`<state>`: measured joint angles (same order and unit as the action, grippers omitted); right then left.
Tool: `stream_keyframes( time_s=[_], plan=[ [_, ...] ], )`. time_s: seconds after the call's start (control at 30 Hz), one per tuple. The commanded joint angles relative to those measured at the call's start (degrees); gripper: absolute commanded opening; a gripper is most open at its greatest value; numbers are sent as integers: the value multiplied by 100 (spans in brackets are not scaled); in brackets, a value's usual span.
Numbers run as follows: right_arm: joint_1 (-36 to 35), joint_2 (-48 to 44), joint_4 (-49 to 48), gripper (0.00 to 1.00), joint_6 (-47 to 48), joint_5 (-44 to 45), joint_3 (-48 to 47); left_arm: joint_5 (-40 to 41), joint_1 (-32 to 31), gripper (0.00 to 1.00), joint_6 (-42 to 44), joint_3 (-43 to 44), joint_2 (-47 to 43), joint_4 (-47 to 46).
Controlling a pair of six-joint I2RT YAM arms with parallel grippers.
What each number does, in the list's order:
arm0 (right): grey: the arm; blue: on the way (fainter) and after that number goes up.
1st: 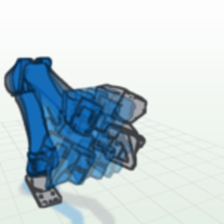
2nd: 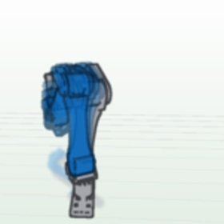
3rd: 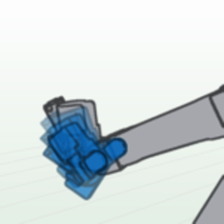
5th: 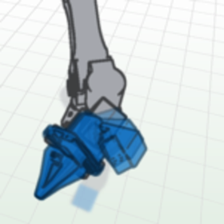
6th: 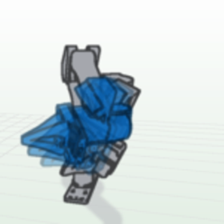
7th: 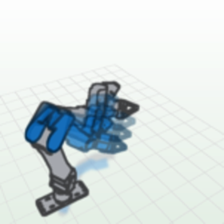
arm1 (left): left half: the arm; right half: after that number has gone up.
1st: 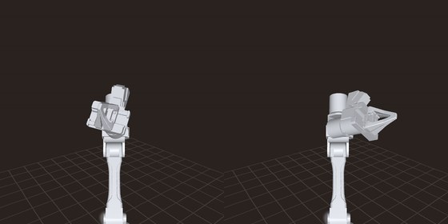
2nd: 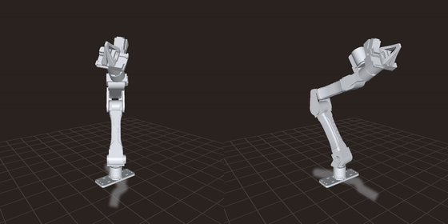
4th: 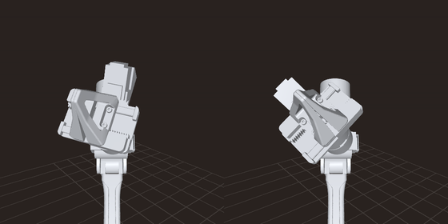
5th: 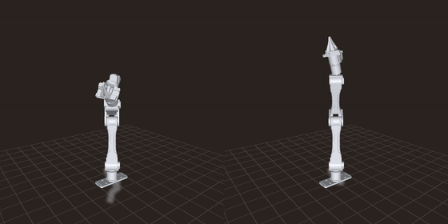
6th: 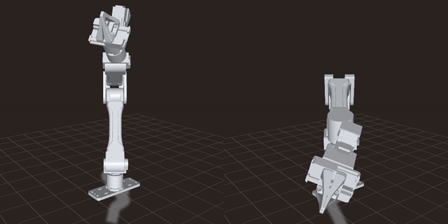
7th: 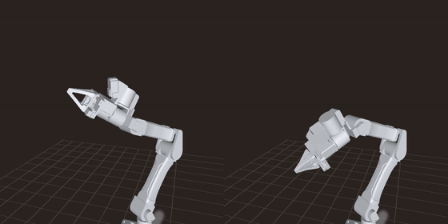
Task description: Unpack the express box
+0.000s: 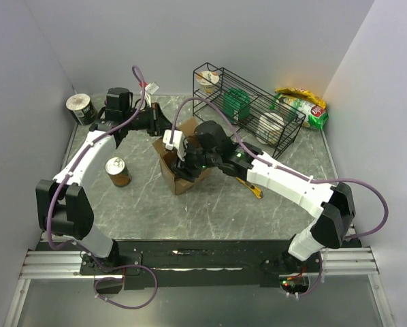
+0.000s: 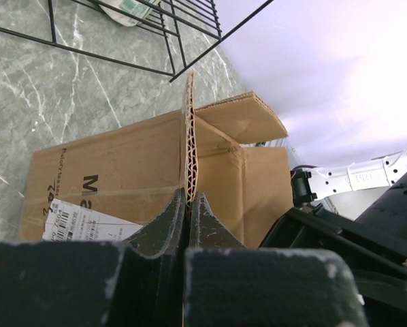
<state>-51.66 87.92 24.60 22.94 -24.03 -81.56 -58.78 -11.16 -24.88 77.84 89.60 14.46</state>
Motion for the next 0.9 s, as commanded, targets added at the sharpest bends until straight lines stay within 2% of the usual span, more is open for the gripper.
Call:
stream_keyframes(
  time_s=[0.0,0.23,0.5,0.7,0.87],
  plan=[
    [-195,181,-351,56,-920,259,-97,60,35,1,-166,187,-347,-435],
    [-178,164,-456,56,-1503,197,-378,324,35,1,142,152,-505,-154],
    [-196,102,-579,55,-1539,1611,-572,841,35,1,440,-225,-699,215],
    [-196,182,-535,55,-1766,1305,-677,1132,35,1,291,-489,-663,189],
    [-213,155,-404,55,-1732,681,-563,1194,35,1,230,-419,-584,145]
  ],
)
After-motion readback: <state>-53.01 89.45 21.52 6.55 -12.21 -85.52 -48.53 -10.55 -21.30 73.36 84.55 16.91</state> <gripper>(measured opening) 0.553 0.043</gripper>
